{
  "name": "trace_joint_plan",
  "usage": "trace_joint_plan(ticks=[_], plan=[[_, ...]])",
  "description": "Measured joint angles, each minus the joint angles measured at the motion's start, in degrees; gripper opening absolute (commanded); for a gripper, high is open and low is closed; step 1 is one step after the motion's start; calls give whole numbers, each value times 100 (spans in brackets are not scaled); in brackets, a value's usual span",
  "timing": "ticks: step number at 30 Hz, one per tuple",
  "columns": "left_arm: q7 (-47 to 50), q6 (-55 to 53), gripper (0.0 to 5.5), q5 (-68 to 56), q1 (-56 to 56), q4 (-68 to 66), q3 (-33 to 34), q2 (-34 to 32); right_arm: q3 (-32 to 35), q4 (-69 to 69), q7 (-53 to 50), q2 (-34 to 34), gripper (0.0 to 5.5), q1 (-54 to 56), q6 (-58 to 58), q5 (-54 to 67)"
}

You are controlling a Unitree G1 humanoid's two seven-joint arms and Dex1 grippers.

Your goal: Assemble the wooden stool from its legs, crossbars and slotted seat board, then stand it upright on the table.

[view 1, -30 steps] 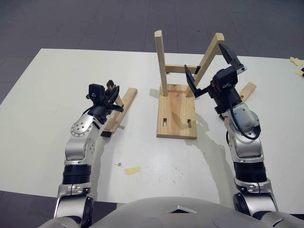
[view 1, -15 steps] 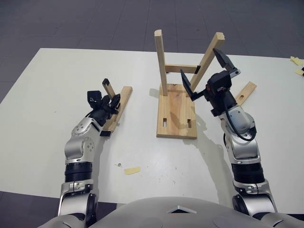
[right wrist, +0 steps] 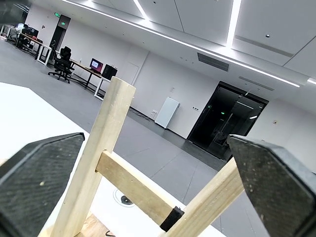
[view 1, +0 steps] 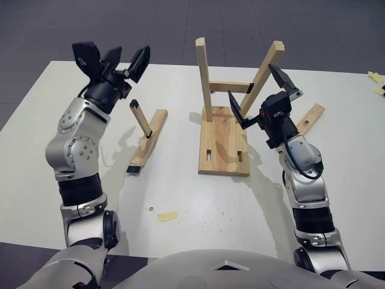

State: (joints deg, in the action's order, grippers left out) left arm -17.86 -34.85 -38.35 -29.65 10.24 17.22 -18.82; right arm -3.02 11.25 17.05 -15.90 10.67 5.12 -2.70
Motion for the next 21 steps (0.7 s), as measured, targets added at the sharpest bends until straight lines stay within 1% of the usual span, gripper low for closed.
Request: trace_joint_plan(ticks=[3, 7, 9, 10, 14, 21], plan=[[-26, 167, 539, 234, -315, -306, -76, -99, 0, -17, -11, 3, 540, 2, 0, -12], [-290, 718, 539, 931, -348, -1468, -508, -172, 2, -61, -48, 33, 540, 13, 0, -16], [-435, 948, 539, 1263, -200, -2149, -770, -142, -3, -79, -64, 50, 540, 24, 1, -25], [-517, 1178, 539, 1348, -145, -2286, -813, -101, -2, -92, -71, 50, 540, 28, 1, -29], [-720, 1626, 539, 1563, -14, -2406, -948, -126, -16, -92, -85, 57, 540, 25, 0, -35], [-746, 1679, 539, 1548, 87, -2258, -851, -127, -17, -92, -111, 58, 540, -16, -1, -38]])
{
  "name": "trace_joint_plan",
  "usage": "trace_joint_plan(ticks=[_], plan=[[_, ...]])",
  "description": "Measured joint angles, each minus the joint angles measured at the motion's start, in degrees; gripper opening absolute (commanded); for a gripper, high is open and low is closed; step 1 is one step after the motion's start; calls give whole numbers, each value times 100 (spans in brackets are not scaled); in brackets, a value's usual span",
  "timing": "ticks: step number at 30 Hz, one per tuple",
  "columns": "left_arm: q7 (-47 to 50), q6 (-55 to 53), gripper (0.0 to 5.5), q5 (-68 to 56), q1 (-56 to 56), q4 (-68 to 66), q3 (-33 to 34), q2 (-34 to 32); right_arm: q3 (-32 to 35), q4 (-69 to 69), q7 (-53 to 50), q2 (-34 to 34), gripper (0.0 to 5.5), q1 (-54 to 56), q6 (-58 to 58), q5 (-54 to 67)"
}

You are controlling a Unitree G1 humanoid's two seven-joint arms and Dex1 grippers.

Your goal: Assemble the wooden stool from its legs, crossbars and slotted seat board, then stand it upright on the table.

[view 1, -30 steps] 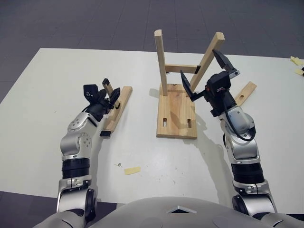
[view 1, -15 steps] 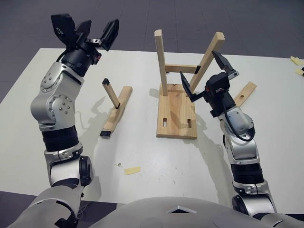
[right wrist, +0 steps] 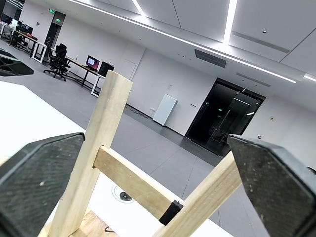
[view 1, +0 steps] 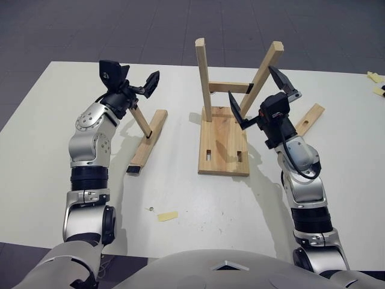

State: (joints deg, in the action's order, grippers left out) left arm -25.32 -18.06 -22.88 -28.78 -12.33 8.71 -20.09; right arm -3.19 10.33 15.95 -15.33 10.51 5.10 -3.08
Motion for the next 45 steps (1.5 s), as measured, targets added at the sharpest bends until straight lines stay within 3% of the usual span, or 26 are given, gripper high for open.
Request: trace_joint_plan(ticks=[18, 20, 24, 28, 45], plan=[[481, -1209, 539, -444, -692, 1442, 307, -3, -86, 81, -80, 102, 540, -53, -14, -4], [368, -1139, 539, -402, -645, 1333, 242, -43, -83, 105, -88, 102, 540, -60, -19, -5], [176, -284, 539, 322, -349, -140, -284, -7, -76, 143, -121, 122, 540, -108, -57, 0], [-36, -46, 539, 234, -447, -432, -166, 83, -75, 248, -159, 153, 540, -222, -128, 2], [326, -1081, 539, -671, -1087, 1237, 608, -32, -71, 273, -239, 164, 540, -275, -198, 4]])
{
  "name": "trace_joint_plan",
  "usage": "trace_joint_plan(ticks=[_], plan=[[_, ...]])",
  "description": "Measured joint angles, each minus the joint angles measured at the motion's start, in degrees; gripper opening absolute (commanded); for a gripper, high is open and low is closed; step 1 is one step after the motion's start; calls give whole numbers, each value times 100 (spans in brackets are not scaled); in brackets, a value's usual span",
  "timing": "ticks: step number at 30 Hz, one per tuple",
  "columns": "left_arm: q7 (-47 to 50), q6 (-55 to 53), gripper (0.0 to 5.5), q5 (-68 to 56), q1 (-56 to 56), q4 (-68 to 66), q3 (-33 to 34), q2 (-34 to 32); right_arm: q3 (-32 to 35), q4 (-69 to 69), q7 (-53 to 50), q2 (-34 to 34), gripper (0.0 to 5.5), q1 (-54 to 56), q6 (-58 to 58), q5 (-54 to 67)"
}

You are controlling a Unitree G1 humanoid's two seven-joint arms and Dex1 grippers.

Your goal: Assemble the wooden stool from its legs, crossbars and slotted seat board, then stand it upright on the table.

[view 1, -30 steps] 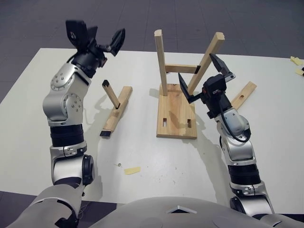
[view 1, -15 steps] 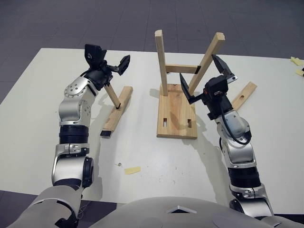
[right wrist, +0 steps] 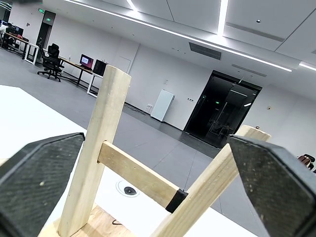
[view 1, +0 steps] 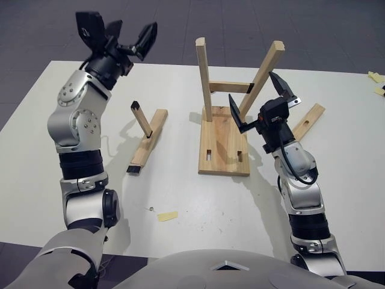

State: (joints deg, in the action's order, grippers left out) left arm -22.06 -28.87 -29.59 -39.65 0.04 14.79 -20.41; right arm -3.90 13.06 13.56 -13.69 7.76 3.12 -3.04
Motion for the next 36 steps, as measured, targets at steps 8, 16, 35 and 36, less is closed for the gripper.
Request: trace_joint_plan(ticks=[8, 16, 35, 36], plan=[[-375, 1019, 539, 1143, 794, -1723, -876, -295, 55, 0, -6, -10, 540, 41, 4, -1], [-422, 1336, 539, 1137, 803, -1943, -751, -324, 103, -2, 2, -42, 540, 35, -5, -1], [-138, -2078, 539, -159, 788, 1785, -155, -1441, -303, 204, -44, 213, 540, -350, -71, -99], [-275, -2259, 539, -170, 1110, 1957, -202, -1625, -309, 237, -67, 216, 540, -404, -89, -120]])
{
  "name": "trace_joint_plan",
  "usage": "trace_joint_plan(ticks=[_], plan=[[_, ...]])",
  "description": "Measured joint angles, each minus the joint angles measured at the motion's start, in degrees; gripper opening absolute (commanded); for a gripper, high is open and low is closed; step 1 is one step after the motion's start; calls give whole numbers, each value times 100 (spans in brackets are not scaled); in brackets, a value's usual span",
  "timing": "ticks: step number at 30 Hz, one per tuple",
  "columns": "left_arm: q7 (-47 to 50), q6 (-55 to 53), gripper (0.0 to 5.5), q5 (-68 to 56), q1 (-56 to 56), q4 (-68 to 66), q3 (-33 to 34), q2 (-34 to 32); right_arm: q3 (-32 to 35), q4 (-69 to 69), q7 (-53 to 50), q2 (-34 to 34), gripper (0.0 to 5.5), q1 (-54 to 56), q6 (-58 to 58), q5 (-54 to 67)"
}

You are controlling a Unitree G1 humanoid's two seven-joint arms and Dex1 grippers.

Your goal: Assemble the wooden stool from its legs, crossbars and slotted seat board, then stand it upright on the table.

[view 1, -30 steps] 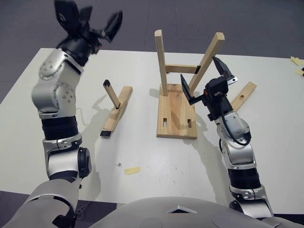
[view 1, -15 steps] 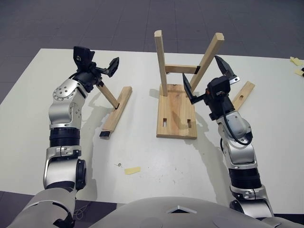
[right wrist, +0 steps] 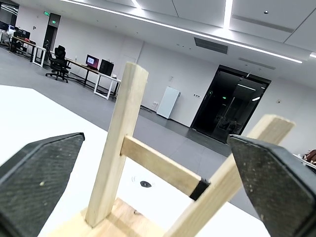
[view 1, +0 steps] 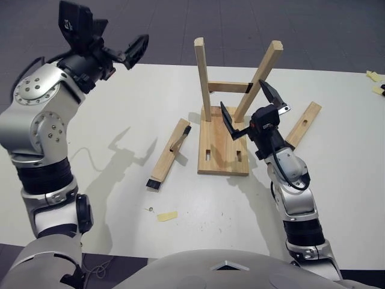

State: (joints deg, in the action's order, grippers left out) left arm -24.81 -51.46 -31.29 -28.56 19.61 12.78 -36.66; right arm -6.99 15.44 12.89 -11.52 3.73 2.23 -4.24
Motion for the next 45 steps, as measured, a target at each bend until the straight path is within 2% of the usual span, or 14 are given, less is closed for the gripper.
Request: trace_joint_plan(ticks=[4, 7, 11, 16, 22, 27, 42, 45], plan=[[-663, -850, 539, -499, 1749, 1012, -161, -578, -2, 169, -37, 5, 540, -193, -30, -64], [-1031, -1255, 539, -957, 2381, 1664, -80, -884, 12, 247, -78, 5, 540, -321, -61, -86], [-1218, -1321, 539, -1021, 2737, 1979, -148, -1237, 24, 356, -147, 8, 540, -460, -141, -107], [-1292, -707, 539, -236, 2959, 2054, -1043, -1608, 21, 430, -200, 32, 540, -481, -196, -118], [-1316, -5, 539, 682, 2997, 1467, -1966, -1648, -28, 509, -228, 62, 540, -556, -234, -134], [-1342, 405, 469, 1177, 2993, 926, -2517, -1525, -61, 577, -254, 106, 540, -613, -258, -176], [-2376, 1941, 220, 2204, 2294, -593, -2806, -1915, -262, 1015, -690, 459, 540, -1169, -431, -485], [-2578, 2036, 204, 2412, 1990, -889, -2902, -1901, -287, 1050, -729, 504, 540, -1269, -454, -538]])
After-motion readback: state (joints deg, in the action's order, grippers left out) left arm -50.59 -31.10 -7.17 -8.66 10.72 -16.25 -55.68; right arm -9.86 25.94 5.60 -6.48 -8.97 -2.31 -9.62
